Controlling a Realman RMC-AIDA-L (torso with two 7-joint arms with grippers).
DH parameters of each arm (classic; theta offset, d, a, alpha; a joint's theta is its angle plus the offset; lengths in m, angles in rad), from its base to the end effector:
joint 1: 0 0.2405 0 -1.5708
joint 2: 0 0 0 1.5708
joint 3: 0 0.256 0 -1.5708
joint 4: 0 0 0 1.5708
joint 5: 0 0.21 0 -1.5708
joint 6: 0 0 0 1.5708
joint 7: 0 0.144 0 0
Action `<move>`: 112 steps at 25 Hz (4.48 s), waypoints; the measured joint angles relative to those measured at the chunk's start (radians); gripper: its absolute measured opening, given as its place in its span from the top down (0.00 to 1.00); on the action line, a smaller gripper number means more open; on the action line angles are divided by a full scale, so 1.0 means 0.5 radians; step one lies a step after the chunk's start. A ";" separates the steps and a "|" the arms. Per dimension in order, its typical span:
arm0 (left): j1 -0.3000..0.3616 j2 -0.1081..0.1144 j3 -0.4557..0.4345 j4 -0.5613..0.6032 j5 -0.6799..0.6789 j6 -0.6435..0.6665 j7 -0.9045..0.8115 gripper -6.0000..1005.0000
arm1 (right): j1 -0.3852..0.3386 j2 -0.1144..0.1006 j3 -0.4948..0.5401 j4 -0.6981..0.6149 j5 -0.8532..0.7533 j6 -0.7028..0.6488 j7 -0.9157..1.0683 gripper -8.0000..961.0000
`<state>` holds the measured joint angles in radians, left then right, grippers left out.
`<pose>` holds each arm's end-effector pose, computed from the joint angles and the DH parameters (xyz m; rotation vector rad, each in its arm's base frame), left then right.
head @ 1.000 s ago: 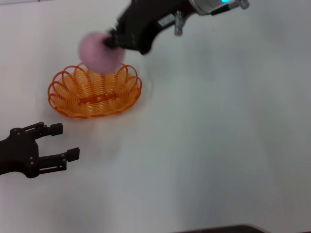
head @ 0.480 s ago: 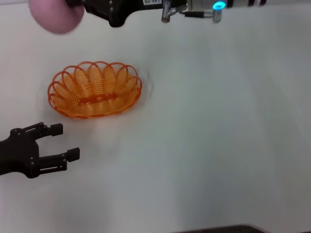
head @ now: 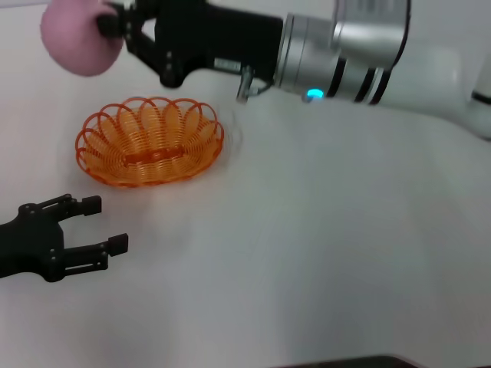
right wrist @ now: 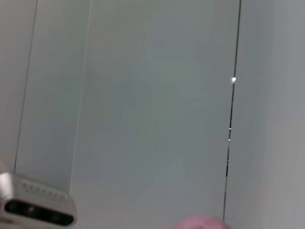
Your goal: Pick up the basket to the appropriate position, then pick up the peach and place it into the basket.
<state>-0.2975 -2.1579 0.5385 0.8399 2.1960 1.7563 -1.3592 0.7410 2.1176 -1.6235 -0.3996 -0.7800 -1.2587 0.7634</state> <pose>-0.3150 0.2432 0.0058 -2.7235 -0.8071 -0.6248 0.1206 0.3588 -0.0854 -2.5648 -0.0210 1.1653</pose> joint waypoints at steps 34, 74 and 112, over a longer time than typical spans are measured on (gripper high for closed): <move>-0.009 -0.004 0.018 -0.032 0.014 -0.011 0.003 0.14 | 0.291 -0.020 -0.379 0.105 -0.488 0.830 1.087 0.95; 0.010 0.002 0.008 -0.018 0.017 0.025 0.004 0.14 | 0.014 -0.129 0.766 -1.137 -2.254 -0.275 2.343 0.03; 0.014 0.000 -0.344 -0.051 -0.041 0.005 0.080 0.14 | -0.650 -0.062 1.510 -0.143 -1.958 -0.509 0.477 0.03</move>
<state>-0.2907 -2.1581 0.3665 0.8142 2.1755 1.7589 -1.3191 0.4158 2.0864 -0.8683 -0.4711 -1.7591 -1.5134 1.0017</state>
